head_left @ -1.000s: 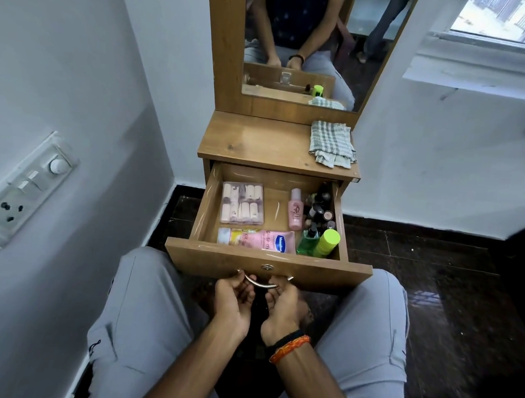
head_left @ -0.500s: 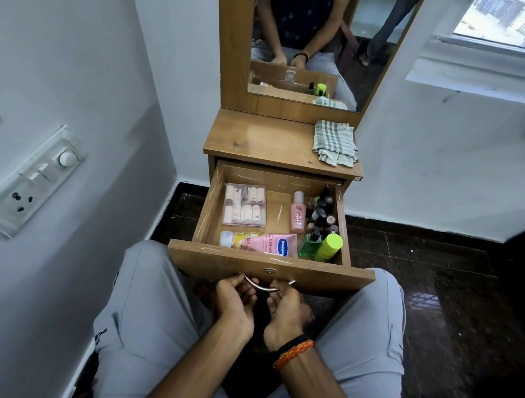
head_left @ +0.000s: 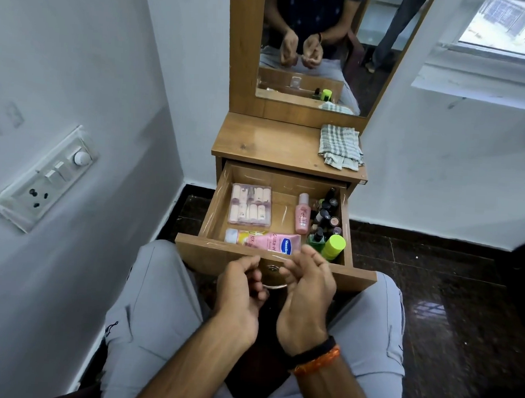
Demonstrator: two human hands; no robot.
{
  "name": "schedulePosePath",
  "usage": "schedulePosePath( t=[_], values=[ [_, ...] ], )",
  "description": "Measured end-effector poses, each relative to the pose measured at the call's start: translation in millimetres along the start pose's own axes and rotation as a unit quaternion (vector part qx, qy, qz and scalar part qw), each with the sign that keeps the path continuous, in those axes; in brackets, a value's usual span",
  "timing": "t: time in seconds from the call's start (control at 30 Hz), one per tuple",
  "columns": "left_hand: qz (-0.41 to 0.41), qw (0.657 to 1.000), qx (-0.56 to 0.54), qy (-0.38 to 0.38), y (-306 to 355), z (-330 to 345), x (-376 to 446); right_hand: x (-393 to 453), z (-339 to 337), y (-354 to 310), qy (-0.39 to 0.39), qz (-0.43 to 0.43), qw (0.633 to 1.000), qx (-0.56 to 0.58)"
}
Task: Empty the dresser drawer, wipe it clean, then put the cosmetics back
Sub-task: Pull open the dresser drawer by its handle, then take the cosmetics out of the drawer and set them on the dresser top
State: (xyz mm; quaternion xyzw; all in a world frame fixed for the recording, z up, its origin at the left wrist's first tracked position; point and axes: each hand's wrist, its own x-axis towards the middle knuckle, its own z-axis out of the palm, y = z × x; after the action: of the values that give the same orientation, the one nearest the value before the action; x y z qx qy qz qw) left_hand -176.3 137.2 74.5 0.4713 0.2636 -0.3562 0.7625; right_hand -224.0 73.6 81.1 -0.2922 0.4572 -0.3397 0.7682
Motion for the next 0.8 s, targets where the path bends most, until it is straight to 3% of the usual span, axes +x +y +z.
schedulePosePath(
  t=[0.13, 0.3, 0.43, 0.57, 0.7, 0.8],
  values=[
    [0.094, 0.993, 0.015, -0.067, 40.4, 21.9, 5.2, 22.6, 30.0, -21.1, -0.070, -0.055, 0.994, -0.066],
    [0.159, 0.977, 0.135, -0.043, 85.9, 48.6, 43.3, 72.9, 66.1, -19.6, -0.105, -0.077, 0.966, -0.223],
    [0.155, 0.953, 0.259, -0.024, 95.9, 58.7, 81.8, 105.6, 86.6, -10.8, -0.125, -0.136, 0.906, -0.380],
    [0.156, 0.907, 0.392, -0.005, 97.2, 66.8, 111.5, 132.2, 96.9, -2.4, -0.106, -0.199, 0.816, -0.532],
    [0.154, 0.869, 0.469, 0.003, 92.0, 75.1, 123.5, 152.8, 103.7, 5.9, -0.150, -0.165, 0.777, -0.589],
    [0.153, 0.852, 0.501, 0.005, 89.5, 75.4, 132.4, 159.3, 105.6, 10.8, -0.160, -0.156, 0.768, -0.601]
  ],
)
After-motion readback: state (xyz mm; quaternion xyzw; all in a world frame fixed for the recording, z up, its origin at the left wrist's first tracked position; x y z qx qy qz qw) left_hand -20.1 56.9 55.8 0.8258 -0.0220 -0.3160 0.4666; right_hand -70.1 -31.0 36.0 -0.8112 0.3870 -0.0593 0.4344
